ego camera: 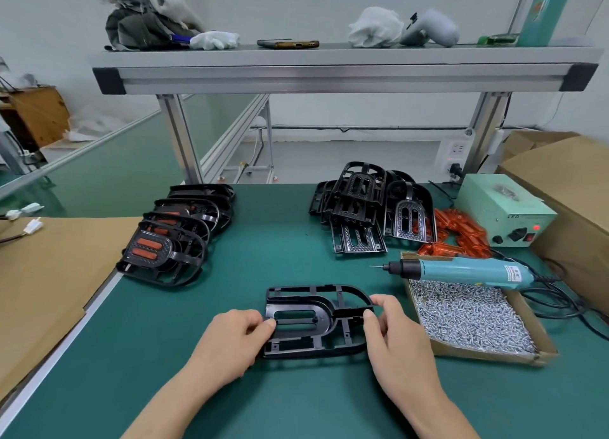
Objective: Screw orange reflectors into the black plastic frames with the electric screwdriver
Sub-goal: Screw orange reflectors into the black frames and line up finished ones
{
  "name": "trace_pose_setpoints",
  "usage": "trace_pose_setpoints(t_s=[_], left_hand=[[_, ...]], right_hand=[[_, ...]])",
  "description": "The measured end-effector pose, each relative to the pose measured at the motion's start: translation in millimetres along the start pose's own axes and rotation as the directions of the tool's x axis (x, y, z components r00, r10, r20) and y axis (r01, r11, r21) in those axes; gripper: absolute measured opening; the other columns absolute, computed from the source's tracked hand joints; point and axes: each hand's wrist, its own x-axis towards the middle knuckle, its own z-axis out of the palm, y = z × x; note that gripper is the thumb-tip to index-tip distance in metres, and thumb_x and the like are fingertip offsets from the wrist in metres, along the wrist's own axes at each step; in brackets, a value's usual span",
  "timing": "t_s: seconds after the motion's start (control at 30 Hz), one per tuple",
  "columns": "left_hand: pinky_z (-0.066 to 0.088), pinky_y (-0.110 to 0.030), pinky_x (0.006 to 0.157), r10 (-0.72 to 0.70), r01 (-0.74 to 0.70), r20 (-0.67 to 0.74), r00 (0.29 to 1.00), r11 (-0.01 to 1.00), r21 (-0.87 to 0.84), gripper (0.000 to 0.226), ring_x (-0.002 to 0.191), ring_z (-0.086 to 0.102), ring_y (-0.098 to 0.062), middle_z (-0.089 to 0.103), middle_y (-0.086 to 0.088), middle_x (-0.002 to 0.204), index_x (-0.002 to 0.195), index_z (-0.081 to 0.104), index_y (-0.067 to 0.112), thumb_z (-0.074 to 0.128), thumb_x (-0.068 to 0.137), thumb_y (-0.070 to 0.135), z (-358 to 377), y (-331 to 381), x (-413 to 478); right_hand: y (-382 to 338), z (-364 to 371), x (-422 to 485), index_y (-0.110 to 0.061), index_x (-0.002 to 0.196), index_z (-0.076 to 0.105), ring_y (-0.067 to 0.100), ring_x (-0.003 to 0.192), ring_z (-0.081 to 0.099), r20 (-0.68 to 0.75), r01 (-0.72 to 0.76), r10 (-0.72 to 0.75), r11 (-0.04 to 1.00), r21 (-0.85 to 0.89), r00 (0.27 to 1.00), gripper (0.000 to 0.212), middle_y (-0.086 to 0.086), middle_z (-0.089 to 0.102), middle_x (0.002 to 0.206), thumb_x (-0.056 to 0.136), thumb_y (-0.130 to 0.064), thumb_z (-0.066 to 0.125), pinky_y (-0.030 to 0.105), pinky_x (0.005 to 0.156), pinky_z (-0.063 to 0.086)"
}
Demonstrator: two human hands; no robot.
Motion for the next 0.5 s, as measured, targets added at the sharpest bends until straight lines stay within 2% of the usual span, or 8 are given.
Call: trace_pose_setpoints(t_s=[0.1, 0.17, 0.3, 0.4, 0.5], left_hand=[[0.036, -0.031, 0.053, 0.063, -0.055, -0.041, 0.997, 0.983, 0.174, 0.05, 0.047, 0.036, -0.012, 0.04, 0.005, 0.045, 0.06, 0.038, 0.015, 0.054, 0.096, 0.045, 3, 0, 2], [0.033, -0.03, 0.053, 0.079, -0.065, -0.048, 0.996, 0.967, 0.248, 0.052, 0.05, 0.035, -0.014, 0.037, 0.004, 0.046, 0.06, 0.036, 0.015, 0.052, 0.096, 0.049, 4, 1, 1], [0.034, -0.023, 0.051, 0.095, -0.067, -0.057, 0.994, 0.924, 0.377, 0.046, 0.055, 0.042, -0.012, 0.047, 0.006, 0.053, 0.067, 0.044, 0.017, 0.05, 0.094, 0.054, 6, 1, 0], [0.037, -0.022, 0.053, 0.104, -0.072, -0.093, 0.99, 0.951, 0.299, 0.039, 0.056, 0.048, -0.008, 0.055, 0.018, 0.058, 0.069, 0.05, 0.021, 0.059, 0.087, 0.055, 7, -3, -2], [0.042, -0.025, 0.056, 0.147, -0.112, -0.251, 0.957, 0.983, 0.148, 0.033, 0.061, 0.053, -0.006, 0.059, 0.017, 0.064, 0.073, 0.051, 0.028, 0.066, 0.081, 0.056, 13, -8, -6]], right_hand=[[1, -2, -6, -0.035, 0.123, 0.045, 0.008, 0.071, 0.057, 0.032, 0.03, -0.025, 0.989, -0.146, 0.999, 0.022, -0.013, 0.056, 0.066, 0.103, -0.042, 0.037, 0.036, 0.07, 0.045], [1, -2, -7, -0.035, 0.123, 0.04, 0.012, 0.075, 0.059, 0.05, 0.029, -0.018, 0.974, -0.226, 0.999, 0.024, -0.013, 0.057, 0.069, 0.104, -0.045, 0.032, 0.036, 0.071, 0.044], [-2, -3, -7, -0.035, 0.102, 0.038, 0.011, 0.073, 0.054, 0.021, 0.004, 0.001, 0.967, -0.256, 1.0, 0.015, -0.014, 0.054, 0.08, 0.101, -0.05, 0.032, 0.036, 0.069, 0.042], [-3, -2, -8, -0.038, 0.101, 0.033, 0.009, 0.08, 0.052, 0.019, 0.006, -0.002, 0.981, -0.193, 1.0, 0.015, -0.015, 0.045, 0.096, 0.099, -0.053, 0.034, 0.036, 0.072, 0.04], [-3, 0, -9, -0.039, 0.107, 0.031, 0.007, 0.086, 0.05, -0.011, 0.048, -0.05, 0.987, -0.156, 0.999, 0.017, -0.017, 0.036, 0.106, 0.098, -0.052, 0.036, 0.032, 0.073, 0.038]])
